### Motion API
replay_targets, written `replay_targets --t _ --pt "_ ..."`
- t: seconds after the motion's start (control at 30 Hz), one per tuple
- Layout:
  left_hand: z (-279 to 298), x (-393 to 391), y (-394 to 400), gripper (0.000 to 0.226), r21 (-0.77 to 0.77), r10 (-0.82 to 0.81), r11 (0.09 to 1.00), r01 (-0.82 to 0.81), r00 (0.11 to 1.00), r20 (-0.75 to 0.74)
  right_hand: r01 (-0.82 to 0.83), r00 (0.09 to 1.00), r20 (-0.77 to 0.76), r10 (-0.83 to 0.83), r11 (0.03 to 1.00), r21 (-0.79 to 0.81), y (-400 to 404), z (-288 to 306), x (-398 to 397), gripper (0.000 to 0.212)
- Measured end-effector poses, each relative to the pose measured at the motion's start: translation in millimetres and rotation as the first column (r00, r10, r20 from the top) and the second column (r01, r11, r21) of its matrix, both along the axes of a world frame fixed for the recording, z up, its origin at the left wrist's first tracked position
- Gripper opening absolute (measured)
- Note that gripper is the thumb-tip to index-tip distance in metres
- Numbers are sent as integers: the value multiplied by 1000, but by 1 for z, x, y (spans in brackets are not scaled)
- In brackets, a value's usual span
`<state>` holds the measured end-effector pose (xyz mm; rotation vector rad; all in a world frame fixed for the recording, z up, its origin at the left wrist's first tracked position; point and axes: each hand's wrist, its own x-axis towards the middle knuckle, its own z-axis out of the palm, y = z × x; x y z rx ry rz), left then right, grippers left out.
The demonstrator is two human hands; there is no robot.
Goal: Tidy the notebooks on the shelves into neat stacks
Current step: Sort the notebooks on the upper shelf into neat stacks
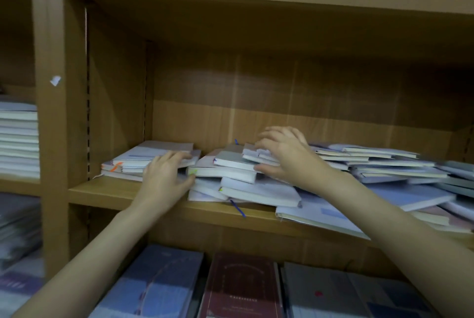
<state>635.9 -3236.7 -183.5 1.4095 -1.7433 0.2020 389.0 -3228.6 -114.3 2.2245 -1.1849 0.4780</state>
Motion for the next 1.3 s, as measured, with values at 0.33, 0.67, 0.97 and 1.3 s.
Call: replay_targets --t 0.33,0.67,0.97,1.3 --pt "-14 46 1 49 -17 114 993 -114 993 26 57 996 -88 -35 965 255 -20 4 62 50" --pt "-40 98 17 48 0 288 956 -292 942 -170 -8 1000 -14 13 949 316 -35 -10 131 60" --pt "-37 112 19 65 54 237 972 -231 942 -238 19 991 117 -62 939 342 -55 -19 165 52" --pt "-42 112 22 69 24 191 981 -193 940 -284 86 996 -9 -86 982 165 -48 -17 173 34"
